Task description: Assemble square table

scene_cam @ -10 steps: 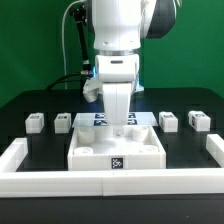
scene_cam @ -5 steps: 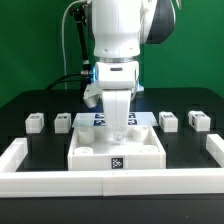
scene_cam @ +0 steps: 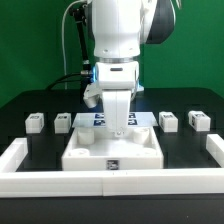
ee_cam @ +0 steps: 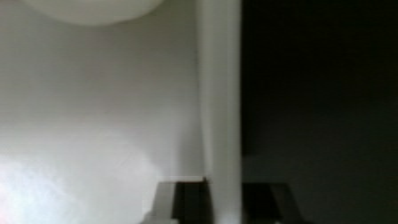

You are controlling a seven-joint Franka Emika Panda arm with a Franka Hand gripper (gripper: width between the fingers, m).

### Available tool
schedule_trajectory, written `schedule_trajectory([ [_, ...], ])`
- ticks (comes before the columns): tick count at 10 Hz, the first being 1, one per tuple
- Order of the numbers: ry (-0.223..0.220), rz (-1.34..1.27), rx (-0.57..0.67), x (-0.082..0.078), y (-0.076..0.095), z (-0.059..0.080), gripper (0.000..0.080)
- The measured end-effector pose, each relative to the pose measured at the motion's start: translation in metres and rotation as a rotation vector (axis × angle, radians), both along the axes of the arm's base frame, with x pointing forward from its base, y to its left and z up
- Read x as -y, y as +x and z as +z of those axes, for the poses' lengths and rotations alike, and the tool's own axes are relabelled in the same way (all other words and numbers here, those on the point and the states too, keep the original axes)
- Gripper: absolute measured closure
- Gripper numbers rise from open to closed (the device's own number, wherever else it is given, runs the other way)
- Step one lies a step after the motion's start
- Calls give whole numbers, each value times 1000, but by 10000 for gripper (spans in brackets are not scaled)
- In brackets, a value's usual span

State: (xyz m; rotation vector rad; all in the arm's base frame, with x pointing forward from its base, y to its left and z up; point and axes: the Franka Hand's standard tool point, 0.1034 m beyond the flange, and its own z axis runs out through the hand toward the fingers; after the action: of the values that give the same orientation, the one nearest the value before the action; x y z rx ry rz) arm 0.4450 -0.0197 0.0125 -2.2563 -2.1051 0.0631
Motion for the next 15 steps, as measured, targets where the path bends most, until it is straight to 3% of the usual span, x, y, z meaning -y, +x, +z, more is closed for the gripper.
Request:
schedule_trajectory([
  [6,1,-3,2,-2,1,0,739],
  [9,16,21,15,-25,11,0,739],
  [12,25,-68,31,-59,26,3,739],
  [15,24,-55,30,-54,25,2,739],
])
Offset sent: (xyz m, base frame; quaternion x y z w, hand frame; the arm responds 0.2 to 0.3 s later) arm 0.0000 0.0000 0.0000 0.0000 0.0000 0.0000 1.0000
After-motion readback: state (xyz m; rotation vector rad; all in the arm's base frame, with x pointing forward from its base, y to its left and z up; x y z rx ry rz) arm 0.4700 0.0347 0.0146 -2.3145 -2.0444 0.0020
